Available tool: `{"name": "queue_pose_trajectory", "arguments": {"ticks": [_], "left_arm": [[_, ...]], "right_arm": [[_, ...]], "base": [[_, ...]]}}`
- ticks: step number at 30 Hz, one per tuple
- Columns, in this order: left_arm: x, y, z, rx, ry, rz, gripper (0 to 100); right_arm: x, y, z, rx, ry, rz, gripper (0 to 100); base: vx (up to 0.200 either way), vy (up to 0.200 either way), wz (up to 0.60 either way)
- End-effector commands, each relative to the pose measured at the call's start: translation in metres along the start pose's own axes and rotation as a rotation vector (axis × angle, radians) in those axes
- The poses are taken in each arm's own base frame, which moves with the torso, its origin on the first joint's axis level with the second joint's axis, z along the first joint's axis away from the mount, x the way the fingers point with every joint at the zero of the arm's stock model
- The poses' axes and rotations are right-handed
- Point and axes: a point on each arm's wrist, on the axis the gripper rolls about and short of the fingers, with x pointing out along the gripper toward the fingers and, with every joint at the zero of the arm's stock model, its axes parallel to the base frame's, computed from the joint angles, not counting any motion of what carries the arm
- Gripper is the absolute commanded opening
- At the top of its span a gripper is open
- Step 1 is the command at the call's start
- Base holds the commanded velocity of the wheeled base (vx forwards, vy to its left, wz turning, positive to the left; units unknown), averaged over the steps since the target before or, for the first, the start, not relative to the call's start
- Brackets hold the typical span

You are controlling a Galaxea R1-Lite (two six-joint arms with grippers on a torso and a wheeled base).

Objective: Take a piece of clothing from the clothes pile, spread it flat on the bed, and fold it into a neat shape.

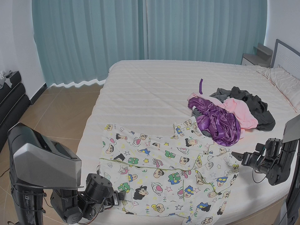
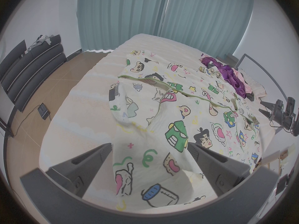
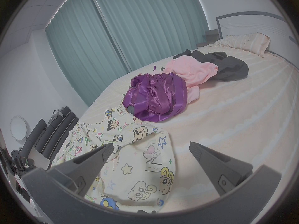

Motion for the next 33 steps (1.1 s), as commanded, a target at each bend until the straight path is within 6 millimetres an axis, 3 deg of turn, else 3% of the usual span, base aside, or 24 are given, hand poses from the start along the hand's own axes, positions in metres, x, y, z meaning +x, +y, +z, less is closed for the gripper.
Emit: {"name": "queue_pose_trajectory", "arguments": {"ticks": [1, 16, 27, 33], "left_arm": [[0.002, 0.001, -0.004, 0.010, 0.001, 0.027, 0], [-0.020, 0.016, -0.003, 0.005, -0.034, 0.109, 0], [-0.040, 0.050, -0.006, -0.044, 0.027, 0.194, 0], [-0.039, 0.061, -0.001, -0.081, 0.027, 0.227, 0]], "right_arm": [[0.000, 0.001, 0.001, -0.002, -0.003, 0.002, 100], [0.000, 0.001, -0.002, -0.002, 0.008, 0.002, 100], [0.000, 0.002, -0.004, -0.004, 0.017, 0.005, 100], [0.000, 0.002, -0.004, -0.004, 0.017, 0.005, 100]], "base": [[0.000, 0.000, 0.00], [0.000, 0.000, 0.00], [0.000, 0.000, 0.00], [0.000, 0.000, 0.00]]}}
